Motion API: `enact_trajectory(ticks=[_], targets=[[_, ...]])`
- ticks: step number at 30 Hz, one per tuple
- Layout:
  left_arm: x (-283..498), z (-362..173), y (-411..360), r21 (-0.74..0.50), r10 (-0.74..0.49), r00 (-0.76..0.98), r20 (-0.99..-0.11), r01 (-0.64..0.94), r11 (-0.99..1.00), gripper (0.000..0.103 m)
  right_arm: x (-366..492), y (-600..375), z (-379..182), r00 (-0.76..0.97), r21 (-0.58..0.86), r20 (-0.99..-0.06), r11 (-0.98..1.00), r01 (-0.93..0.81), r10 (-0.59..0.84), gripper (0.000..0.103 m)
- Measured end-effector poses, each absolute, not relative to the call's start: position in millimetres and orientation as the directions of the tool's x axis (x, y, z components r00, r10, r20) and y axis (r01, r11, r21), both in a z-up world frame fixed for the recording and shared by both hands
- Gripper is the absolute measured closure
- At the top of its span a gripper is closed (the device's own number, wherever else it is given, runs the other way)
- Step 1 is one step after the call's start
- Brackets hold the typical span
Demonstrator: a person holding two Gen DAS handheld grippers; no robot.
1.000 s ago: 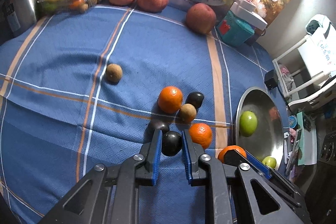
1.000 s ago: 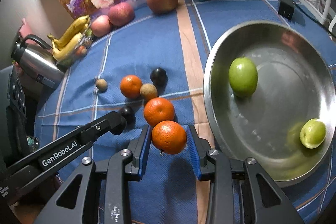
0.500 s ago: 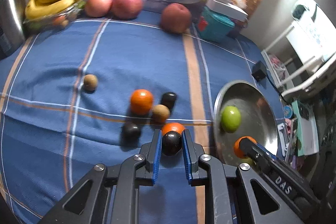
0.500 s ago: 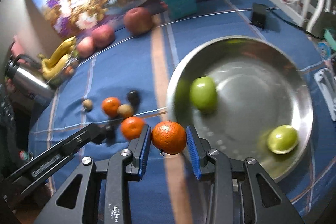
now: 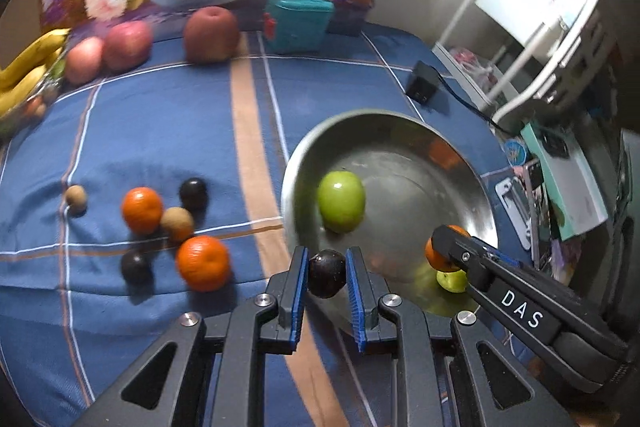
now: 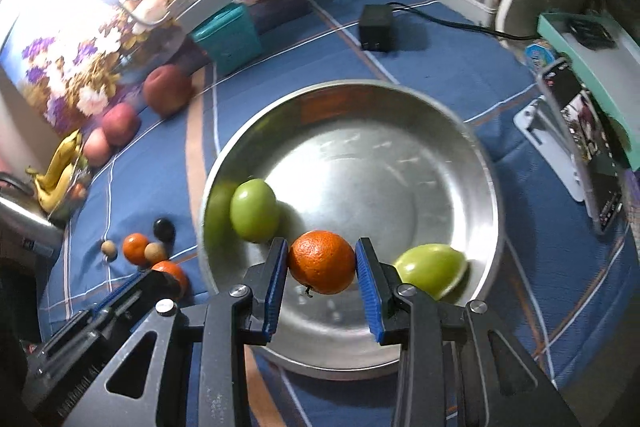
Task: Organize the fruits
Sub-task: 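Carry the black plum with the left tool while the right tool carries the tangerine over the bowl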
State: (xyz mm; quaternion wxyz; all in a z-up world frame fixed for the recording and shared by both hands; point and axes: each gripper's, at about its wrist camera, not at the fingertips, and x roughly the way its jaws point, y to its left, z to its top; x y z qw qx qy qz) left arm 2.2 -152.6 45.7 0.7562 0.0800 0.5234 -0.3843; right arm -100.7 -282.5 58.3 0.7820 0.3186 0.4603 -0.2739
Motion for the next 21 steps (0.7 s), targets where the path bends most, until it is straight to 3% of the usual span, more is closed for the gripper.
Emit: enact_trajectory(ticks=[21], targets=[[1,34,-161,-0.268,-0.483,0.155,-0.862,0.671,0.692,0.082,-101,-286,46,0.387,0.231,-0.915,0.634,0.738,-0.116,0.066]])
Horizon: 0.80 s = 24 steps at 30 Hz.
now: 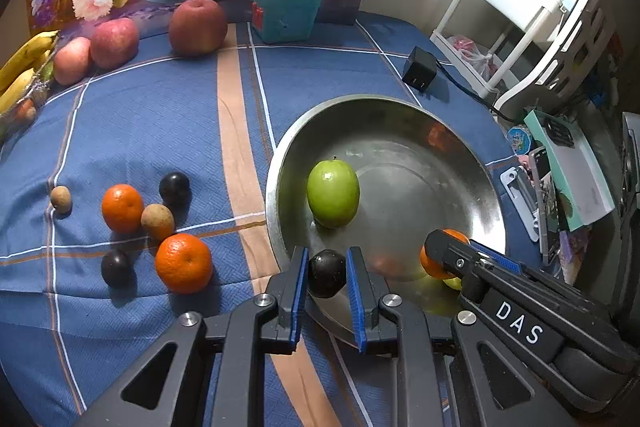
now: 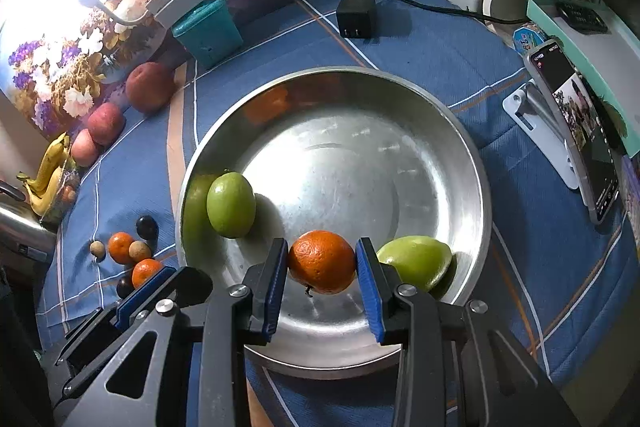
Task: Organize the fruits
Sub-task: 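Carry the black plum with the left tool while the right tool carries the tangerine over the bowl, then open the left tool to drop the plum while the right tool releases the tangerine into the bowl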
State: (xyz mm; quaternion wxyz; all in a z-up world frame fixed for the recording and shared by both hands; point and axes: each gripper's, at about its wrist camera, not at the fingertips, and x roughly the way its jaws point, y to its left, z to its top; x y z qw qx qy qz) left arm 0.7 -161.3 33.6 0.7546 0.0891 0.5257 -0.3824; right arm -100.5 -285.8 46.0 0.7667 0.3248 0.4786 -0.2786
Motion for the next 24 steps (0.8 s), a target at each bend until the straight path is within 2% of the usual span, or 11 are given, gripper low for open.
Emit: enact_trajectory(ticks=[12,16,24], targets=[[2.5,32.6,-162.2,-0.274,-0.480,0.151,-0.864,0.658,0.701,0.079,-98.3,-284.8,44.4,0.382,0.225,-0.916,0.636,0.738,-0.120,0.066],[2.7,32.9,-161.7,-0.278,-0.484,0.152,-0.862,0.656,0.701,0.071,-98.4,-284.0,44.1,0.382,0.225,-0.916,0.635,0.739,-0.120,0.066],[4.1,32.3,-159.4,-0.280,-0.483,0.155,-0.862,0.648,0.708,0.070,-100.2,-283.5,46.9,0.388,0.227,-0.913,0.632,0.741,-0.127,0.065]])
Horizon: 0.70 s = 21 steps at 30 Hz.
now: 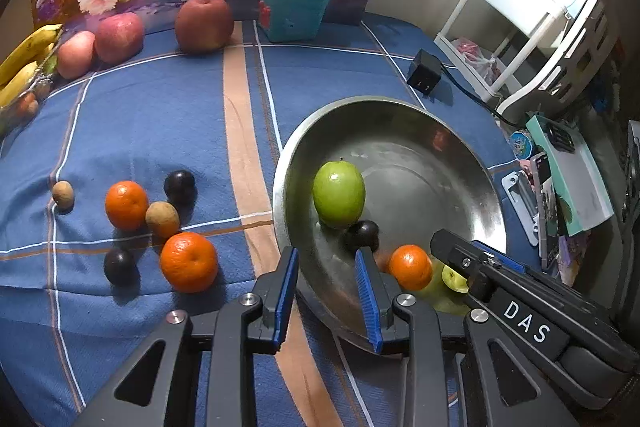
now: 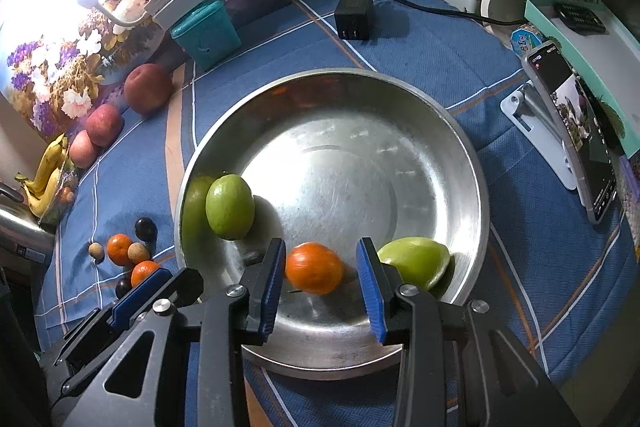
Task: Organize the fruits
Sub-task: 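Open the left tool to drop the plum while the right tool releases the tangerine into the bowl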
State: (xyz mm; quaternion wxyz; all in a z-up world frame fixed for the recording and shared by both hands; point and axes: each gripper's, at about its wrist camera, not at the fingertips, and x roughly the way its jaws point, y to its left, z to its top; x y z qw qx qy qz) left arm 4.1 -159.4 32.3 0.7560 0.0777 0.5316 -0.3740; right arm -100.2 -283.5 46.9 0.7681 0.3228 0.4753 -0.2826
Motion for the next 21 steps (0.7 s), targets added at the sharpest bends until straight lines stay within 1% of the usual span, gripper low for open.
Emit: enact_trajectory(ticks=[4,12,14,16,21], targets=[[9,31,-155,-0.271,-0.468,0.167,-0.868,0.630,0.728,0.066,-100,-283,47,0.388,0.226,-0.913,0.632,0.741,-0.128,0.065],[26,26,-136,-0.251,-0.420,0.194,-0.887,0.561,0.789,0.064,-99,-283,46,0.384,0.223,-0.915,0.635,0.739,-0.125,0.065],[31,25,-128,-0.242,-0.403,0.207,-0.892,0.533,0.811,0.059,-99,-283,46,0.383,0.222,-0.916,0.639,0.737,-0.123,0.065],[37,25,-120,-0.236,-0.390,0.222,-0.894,0.507,0.829,0.057,-98,-282,45,0.382,0.220,-0.916,0.644,0.733,-0.122,0.065],[54,26,-95,-0.216,-0.350,0.262,-0.899,0.430,0.877,0.056,-91,-275,45,0.378,0.209,-0.919,0.670,0.712,-0.115,0.065]])
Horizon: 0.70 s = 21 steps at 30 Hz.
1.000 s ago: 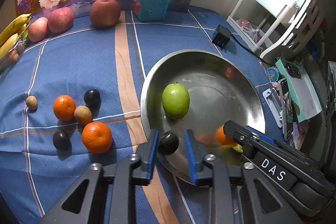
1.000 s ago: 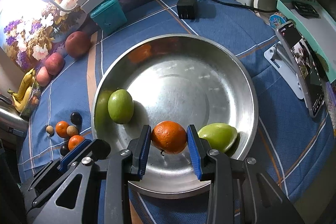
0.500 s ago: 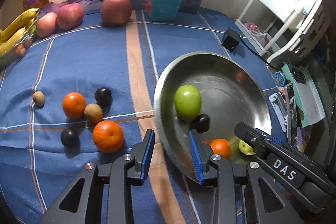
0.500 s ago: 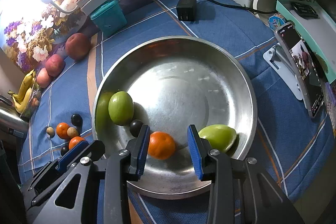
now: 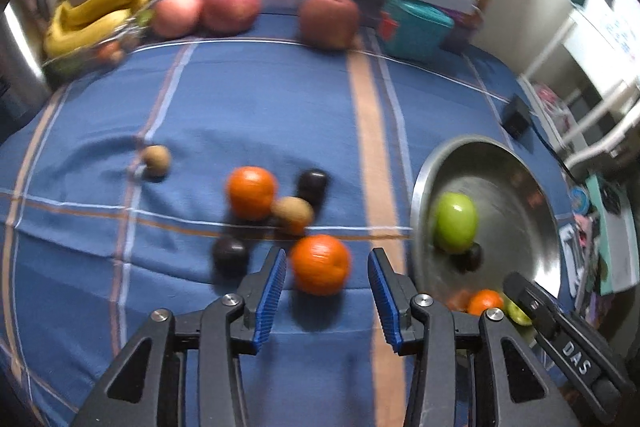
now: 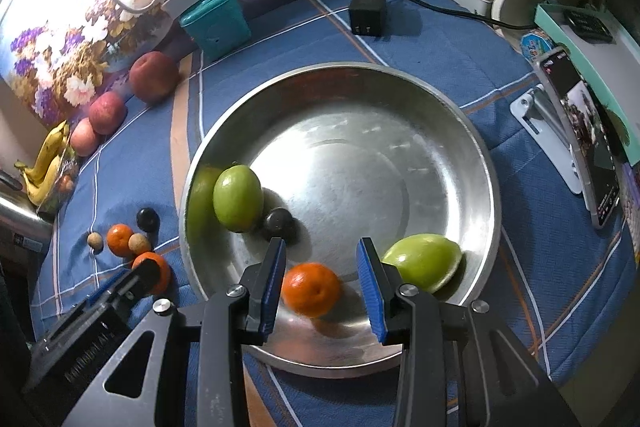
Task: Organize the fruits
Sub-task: 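Open the left tool to drop the plum while the right tool releases the tangerine into the bowl, then move the left tool to another black plum while the right tool approaches a tangerine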
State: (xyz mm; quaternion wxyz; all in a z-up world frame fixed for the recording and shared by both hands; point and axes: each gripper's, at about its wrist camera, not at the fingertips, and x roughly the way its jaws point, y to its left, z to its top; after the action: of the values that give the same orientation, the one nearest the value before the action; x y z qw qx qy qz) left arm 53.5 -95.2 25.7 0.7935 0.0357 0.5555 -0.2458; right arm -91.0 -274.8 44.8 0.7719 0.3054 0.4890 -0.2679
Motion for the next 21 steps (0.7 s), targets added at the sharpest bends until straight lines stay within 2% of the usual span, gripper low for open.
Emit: enact_trajectory(ticks=[8,12,13,16,17,18,19,21], targets=[[71,27,-56,-0.190,-0.292,0.309,-0.905,0.318,0.929,0.056,-78,-254,49,0.386,0.189,-0.916,0.729,0.658,-0.111,0.065],[75,25,-47,-0.183,-0.274,0.313,-0.909,0.291,0.939,0.052,-74,-248,52,0.391,0.184,-0.914,0.744,0.642,-0.111,0.065],[76,25,-46,-0.180,-0.270,0.312,-0.911,0.288,0.940,0.049,-74,-247,52,0.391,0.183,-0.913,0.746,0.640,-0.112,0.065],[75,22,-45,-0.154,-0.243,0.317,-0.917,0.280,0.947,0.024,-73,-246,52,0.388,0.179,-0.914,0.747,0.641,-0.114,0.066],[76,20,-47,-0.144,-0.234,0.318,-0.919,0.280,0.949,0.020,-73,-247,51,0.383,0.174,-0.916,0.745,0.644,-0.117,0.065],[76,18,-48,-0.135,-0.226,0.317,-0.921,0.283,0.949,0.020,-73,-248,50,0.377,0.170,-0.919,0.744,0.647,-0.118,0.058],[76,17,-49,-0.129,-0.220,0.315,-0.923,0.286,0.950,0.020,-73,-248,48,0.368,0.163,-0.922,0.741,0.652,-0.121,0.043],[76,15,-49,-0.116,-0.209,0.315,-0.926,0.289,0.950,0.018,-73,-249,45,0.357,0.154,-0.926,0.739,0.656,-0.123,0.038]])
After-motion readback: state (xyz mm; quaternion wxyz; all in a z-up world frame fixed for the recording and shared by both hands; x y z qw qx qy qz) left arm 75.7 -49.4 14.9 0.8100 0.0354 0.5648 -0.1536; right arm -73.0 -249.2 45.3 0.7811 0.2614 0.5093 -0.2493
